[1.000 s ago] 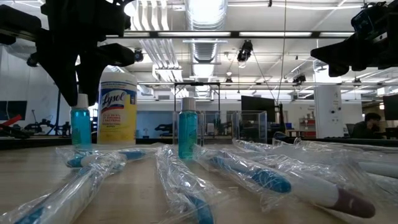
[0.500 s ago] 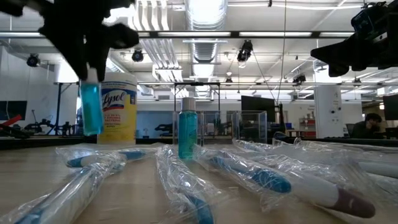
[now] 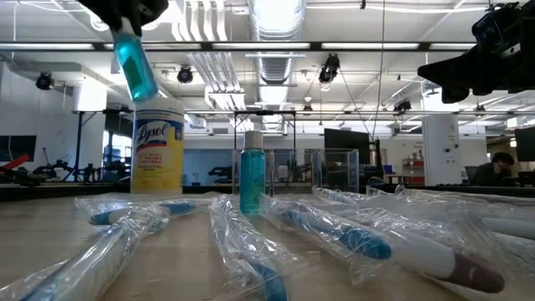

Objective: Pick & Place toothbrushing station
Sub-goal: Put the blue mouthwash bottle into the middle section of the transparent organizer

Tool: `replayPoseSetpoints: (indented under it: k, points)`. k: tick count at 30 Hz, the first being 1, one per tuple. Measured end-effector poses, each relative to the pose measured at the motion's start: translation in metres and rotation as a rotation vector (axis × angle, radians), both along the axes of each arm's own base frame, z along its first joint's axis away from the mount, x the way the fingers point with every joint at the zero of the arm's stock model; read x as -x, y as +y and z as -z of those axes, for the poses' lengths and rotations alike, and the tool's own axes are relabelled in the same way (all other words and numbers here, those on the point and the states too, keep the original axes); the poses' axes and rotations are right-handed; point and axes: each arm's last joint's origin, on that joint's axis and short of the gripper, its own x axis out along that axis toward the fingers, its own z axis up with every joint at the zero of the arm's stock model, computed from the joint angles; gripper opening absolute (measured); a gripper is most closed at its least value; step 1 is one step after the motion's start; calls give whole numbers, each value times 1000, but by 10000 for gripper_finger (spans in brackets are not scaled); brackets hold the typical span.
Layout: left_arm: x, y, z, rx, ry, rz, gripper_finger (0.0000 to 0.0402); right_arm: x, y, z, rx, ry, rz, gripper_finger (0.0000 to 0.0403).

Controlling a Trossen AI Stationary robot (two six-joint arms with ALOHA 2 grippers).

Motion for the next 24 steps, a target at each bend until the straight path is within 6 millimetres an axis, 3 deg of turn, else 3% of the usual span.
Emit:
replayPoseSetpoints:
  k: [11,24]
  points:
    - [40,14,-30,100,-211,-59,96,0,0,0,0,0,0,8]
    - [84,30,2,219,-548,-63,99,0,0,0,0,-1,0,8]
